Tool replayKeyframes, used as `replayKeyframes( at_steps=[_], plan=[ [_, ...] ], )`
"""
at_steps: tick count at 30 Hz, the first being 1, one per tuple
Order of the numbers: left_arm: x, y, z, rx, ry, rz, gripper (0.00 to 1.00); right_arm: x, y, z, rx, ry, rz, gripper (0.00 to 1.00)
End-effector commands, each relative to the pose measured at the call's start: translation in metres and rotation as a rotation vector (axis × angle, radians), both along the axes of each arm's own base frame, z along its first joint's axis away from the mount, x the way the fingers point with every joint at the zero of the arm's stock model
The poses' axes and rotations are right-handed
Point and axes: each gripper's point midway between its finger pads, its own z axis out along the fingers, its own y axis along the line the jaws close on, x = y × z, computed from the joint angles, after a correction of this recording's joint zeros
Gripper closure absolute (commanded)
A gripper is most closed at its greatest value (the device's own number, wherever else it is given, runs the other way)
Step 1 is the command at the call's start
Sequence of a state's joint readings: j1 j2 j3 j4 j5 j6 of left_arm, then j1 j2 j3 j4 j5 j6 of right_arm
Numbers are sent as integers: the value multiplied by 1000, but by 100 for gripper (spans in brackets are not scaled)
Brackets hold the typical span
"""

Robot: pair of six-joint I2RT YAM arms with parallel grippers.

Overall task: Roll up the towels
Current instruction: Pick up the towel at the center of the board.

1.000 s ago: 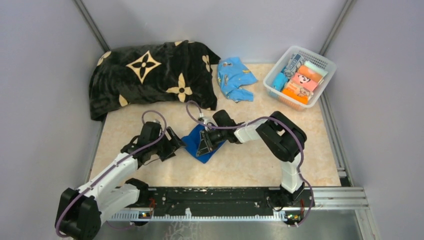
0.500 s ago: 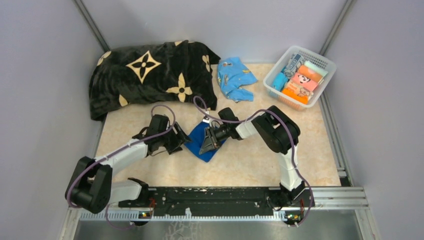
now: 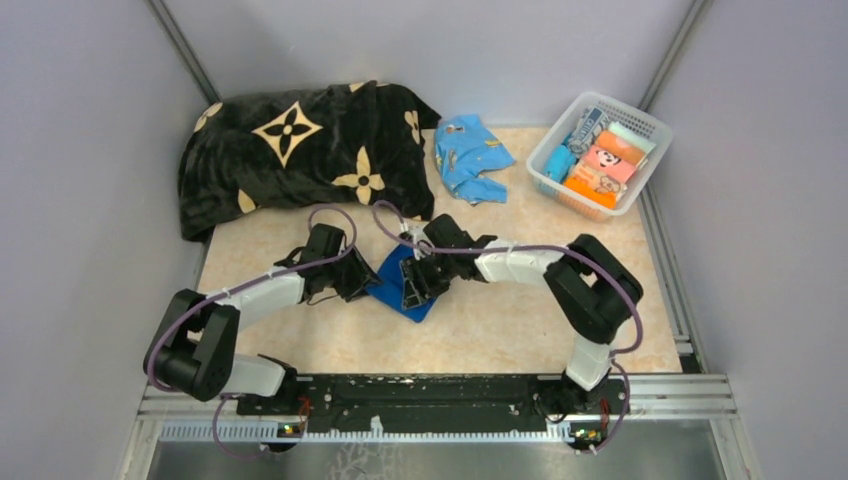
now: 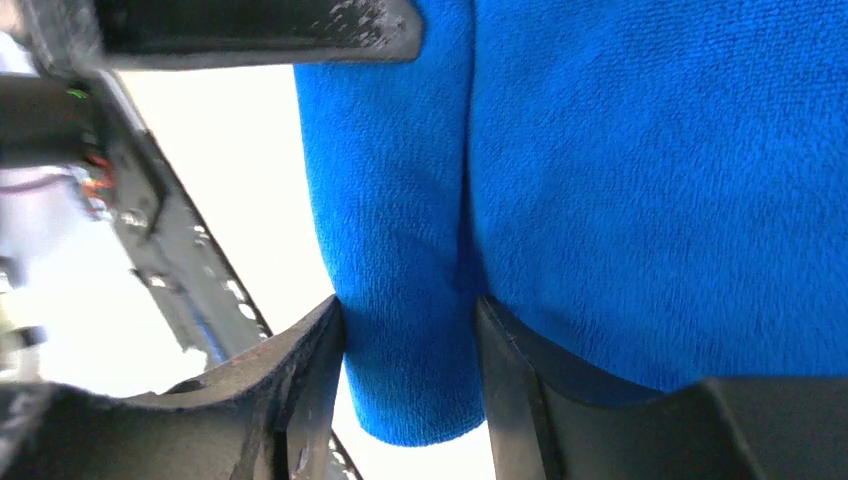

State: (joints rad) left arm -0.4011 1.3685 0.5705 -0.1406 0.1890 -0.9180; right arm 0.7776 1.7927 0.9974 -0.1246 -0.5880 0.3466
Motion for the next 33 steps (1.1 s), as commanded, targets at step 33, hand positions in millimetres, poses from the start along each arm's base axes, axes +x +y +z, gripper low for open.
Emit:
replayKeyframes(
  at_steps=[33],
  plan=[
    [-2,8,-5,50,25,-5,41,-16,5,-38,-545,-856,218,70]
  ],
)
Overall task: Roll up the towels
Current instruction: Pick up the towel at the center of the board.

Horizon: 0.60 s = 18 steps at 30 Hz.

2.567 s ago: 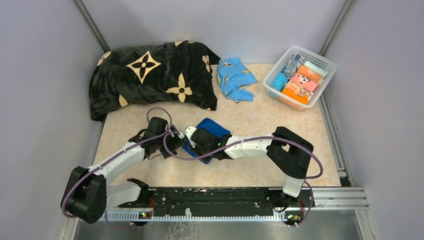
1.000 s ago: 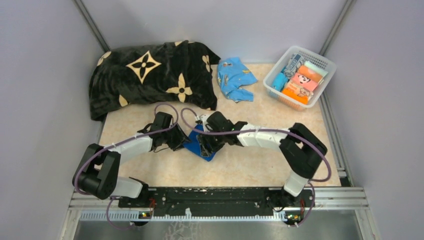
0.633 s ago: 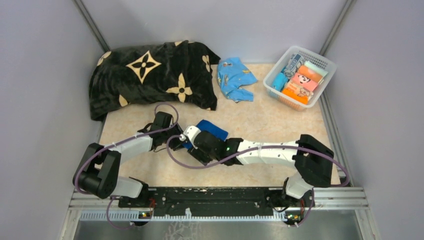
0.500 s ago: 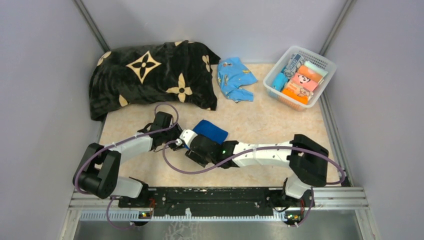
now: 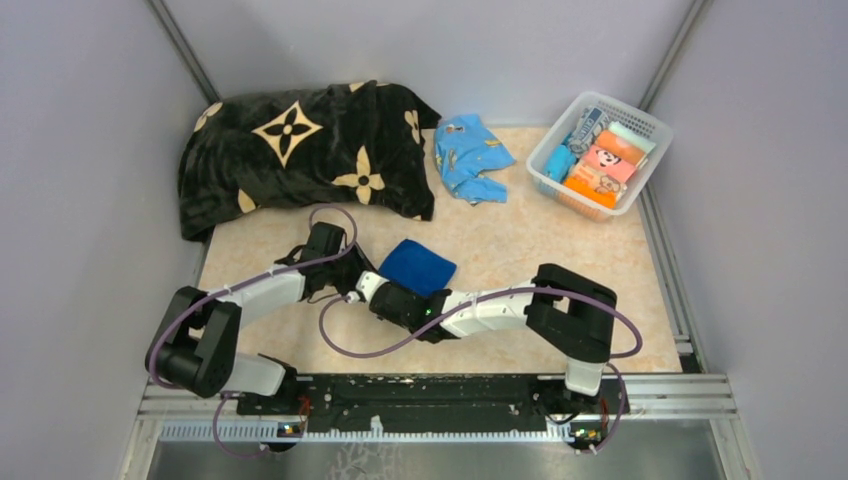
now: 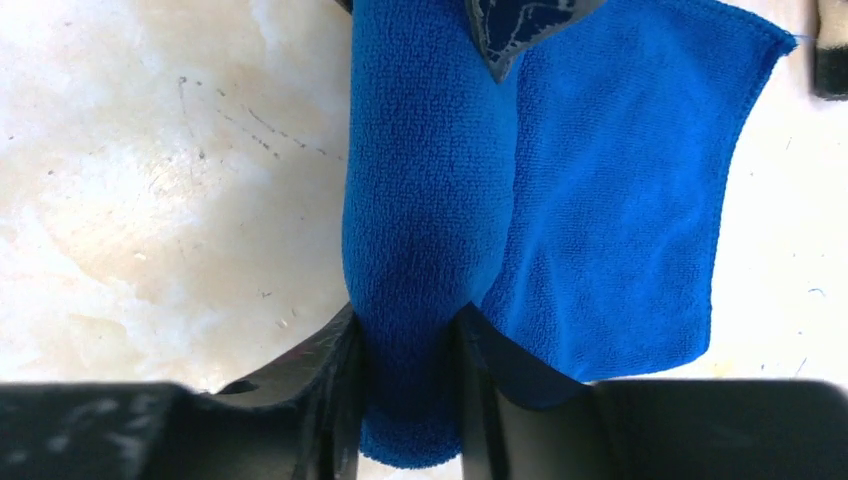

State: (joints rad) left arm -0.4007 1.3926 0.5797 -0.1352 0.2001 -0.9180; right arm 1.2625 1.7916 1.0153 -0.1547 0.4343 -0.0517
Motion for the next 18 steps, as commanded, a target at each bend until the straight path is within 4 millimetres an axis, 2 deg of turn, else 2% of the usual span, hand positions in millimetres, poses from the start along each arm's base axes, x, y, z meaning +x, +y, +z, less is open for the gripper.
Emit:
replayKeyframes(
  at_steps=[1,4,6,10,14,18],
  plan=[
    [-3,12,0,59,3,3,38,-9,-2,-24,-27,86,29,74],
    [-3,17,13,68,-36,17,29,-24,9,-15,84,261,92,81],
    [-5,21,23,64,-70,35,23,-44,22,-1,200,433,170,85],
    [-12,30,41,54,-129,66,15,-62,35,19,358,673,214,88],
    [-25,32,51,24,-161,63,14,-57,38,23,492,878,169,88],
    [-41,28,43,-28,-130,48,14,-49,36,20,599,1067,123,87]
  ],
)
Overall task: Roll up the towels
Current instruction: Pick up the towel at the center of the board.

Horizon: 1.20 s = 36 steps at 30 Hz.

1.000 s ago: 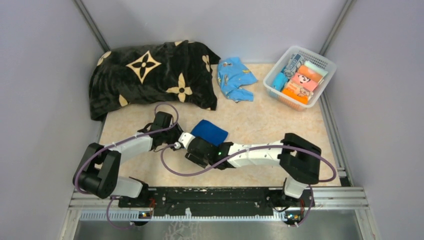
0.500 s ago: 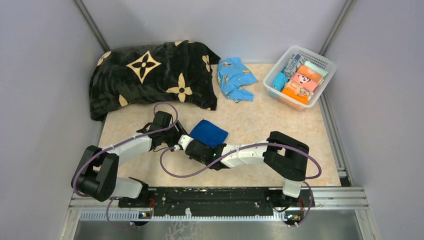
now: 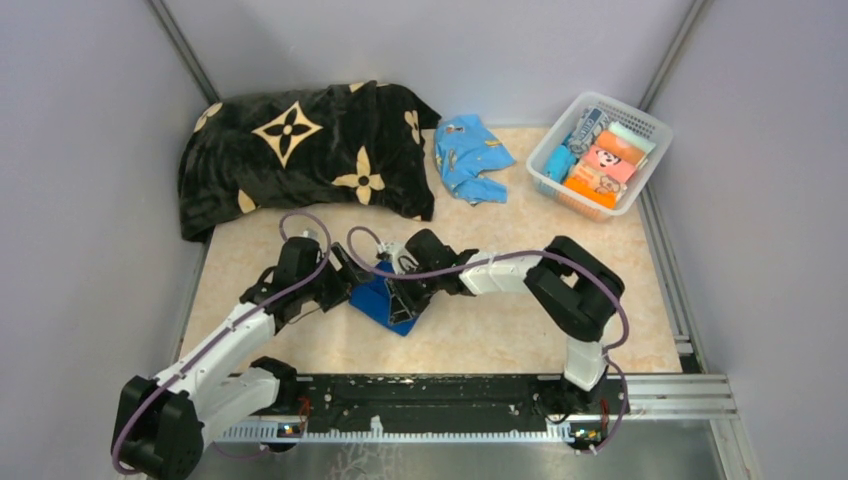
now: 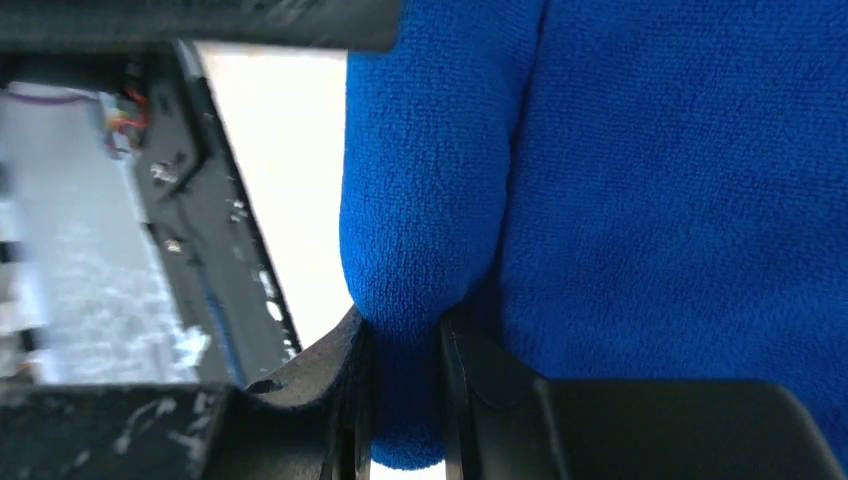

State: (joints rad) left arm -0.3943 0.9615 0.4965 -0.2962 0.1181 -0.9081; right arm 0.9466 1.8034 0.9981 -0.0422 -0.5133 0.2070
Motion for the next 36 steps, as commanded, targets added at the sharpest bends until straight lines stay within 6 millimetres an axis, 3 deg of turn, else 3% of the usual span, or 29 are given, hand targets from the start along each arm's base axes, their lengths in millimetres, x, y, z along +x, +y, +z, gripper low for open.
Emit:
replayKeyframes(
  at_steps=[1,8,12,17,21,24,29,36],
  plan=[
    [-21,-1,-18,-38,77,-11,14,-15,6,8,162,325,36,87],
    [-28,-5,-29,-66,140,-5,17,8,-10,-18,144,498,-61,86],
    [-22,-3,-34,-49,133,8,17,8,-15,-25,115,514,-83,85],
    [-11,-7,-48,-28,149,0,25,13,-23,-28,72,454,-137,79],
    [-12,-5,-62,12,190,-6,32,20,-34,-16,21,316,-167,59],
    [-15,-3,-69,26,210,-9,33,27,-40,7,-24,132,-196,45],
    [-18,-2,-75,44,222,-15,34,42,-48,45,-135,-256,-257,39],
    [-20,-3,-80,66,239,-29,34,29,-21,72,-224,-630,-175,37]
  ],
)
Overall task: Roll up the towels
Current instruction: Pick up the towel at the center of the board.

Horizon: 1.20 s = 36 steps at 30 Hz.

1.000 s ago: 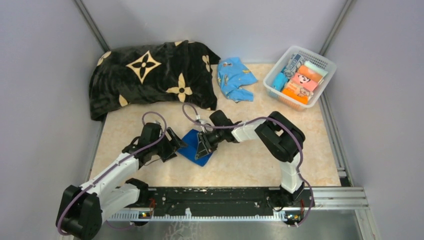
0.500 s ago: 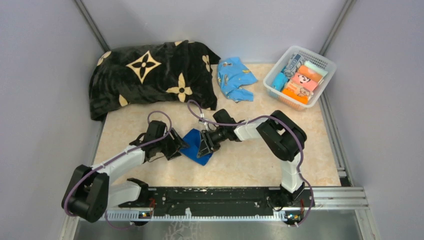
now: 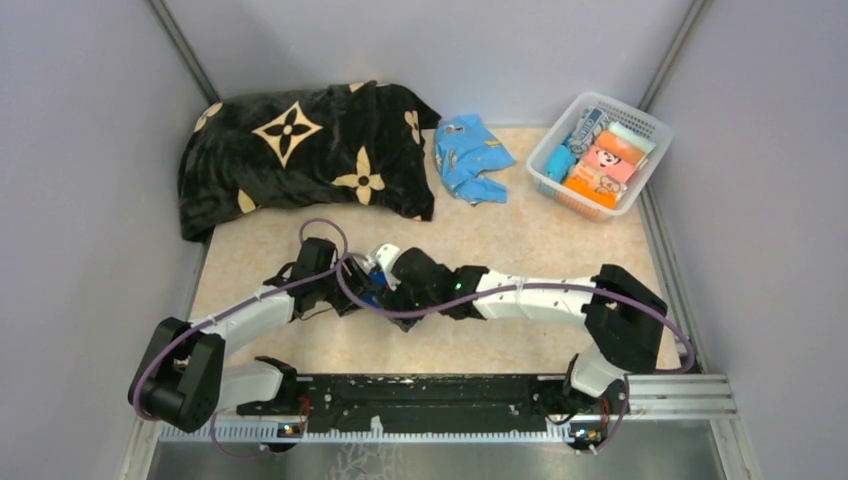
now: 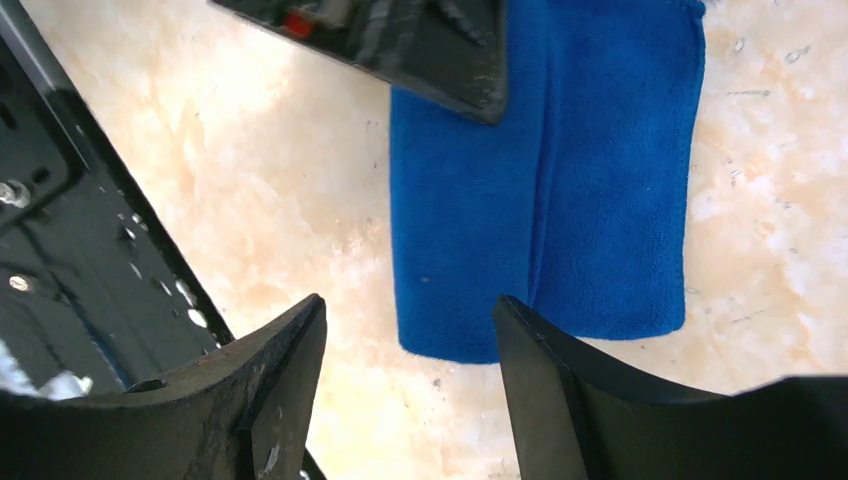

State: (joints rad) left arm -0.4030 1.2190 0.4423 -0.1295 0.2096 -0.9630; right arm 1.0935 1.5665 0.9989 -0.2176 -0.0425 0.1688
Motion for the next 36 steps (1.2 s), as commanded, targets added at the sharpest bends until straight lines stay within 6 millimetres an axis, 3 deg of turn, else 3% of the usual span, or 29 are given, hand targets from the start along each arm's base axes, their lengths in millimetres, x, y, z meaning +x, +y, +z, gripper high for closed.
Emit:
replayKeyframes(
  at_steps=[1,4,9,14,17,22,24,30,36],
  plan=[
    [-13,14,-23,105,54,-12,34,18,5,20,-123,-296,-17,37],
    [-12,13,-22,111,48,-16,34,19,14,16,-171,-368,-11,37],
    [-12,13,-24,122,51,-24,34,18,18,-25,-316,-405,25,36],
    [-11,11,-25,126,55,-32,33,9,12,-52,-409,-400,63,38],
    [-8,10,-21,123,43,-33,31,-1,6,-67,-438,-366,87,45],
    [-1,13,-3,134,0,-21,26,-12,-7,-86,-420,-217,90,68],
    [-1,16,7,135,-25,-8,22,-14,-9,-86,-360,-110,93,71],
    [-1,19,39,93,-120,22,14,-36,13,-58,2,306,202,75],
    [-13,15,42,36,-126,5,12,-27,14,-45,259,655,197,75]
  ],
)
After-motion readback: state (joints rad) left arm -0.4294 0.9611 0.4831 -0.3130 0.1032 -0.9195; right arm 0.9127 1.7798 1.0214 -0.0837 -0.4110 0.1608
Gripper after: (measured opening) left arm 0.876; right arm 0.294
